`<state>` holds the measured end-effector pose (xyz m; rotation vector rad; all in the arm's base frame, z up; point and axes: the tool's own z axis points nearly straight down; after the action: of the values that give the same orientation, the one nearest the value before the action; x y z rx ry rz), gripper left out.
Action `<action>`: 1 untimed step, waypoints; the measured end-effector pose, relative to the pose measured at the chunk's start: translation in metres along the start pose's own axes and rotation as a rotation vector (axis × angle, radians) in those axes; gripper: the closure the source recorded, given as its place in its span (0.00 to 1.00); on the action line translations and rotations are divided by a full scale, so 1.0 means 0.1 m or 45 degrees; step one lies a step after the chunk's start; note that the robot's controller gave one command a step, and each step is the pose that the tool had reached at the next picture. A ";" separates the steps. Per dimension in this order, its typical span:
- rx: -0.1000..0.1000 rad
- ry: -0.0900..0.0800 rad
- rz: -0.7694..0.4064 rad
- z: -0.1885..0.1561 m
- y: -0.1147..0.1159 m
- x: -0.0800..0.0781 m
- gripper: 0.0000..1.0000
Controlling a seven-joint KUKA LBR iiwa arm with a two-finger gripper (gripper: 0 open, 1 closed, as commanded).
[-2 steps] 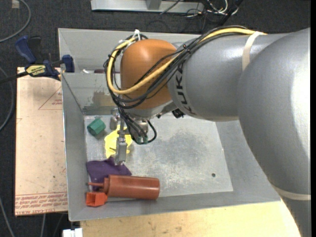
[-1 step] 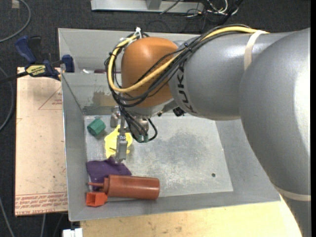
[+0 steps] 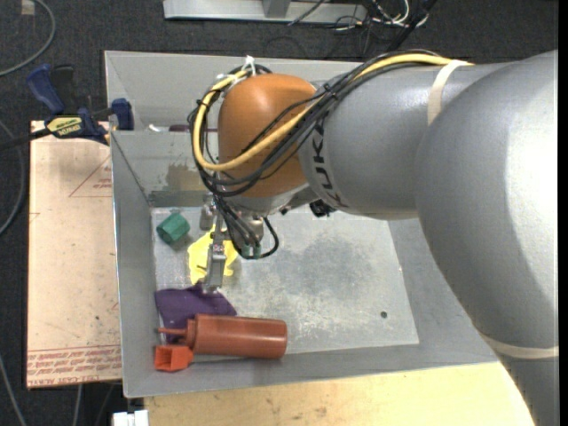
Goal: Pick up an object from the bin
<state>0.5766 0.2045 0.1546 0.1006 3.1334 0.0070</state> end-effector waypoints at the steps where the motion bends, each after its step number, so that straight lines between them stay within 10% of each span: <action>1: 0.002 0.004 0.115 0.84 -0.28 -0.18 1.00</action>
Offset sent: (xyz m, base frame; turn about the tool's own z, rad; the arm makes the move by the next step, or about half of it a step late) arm 0.0000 0.0000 0.0000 0.0000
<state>0.5929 0.1753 0.0709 0.2420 3.1291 0.0053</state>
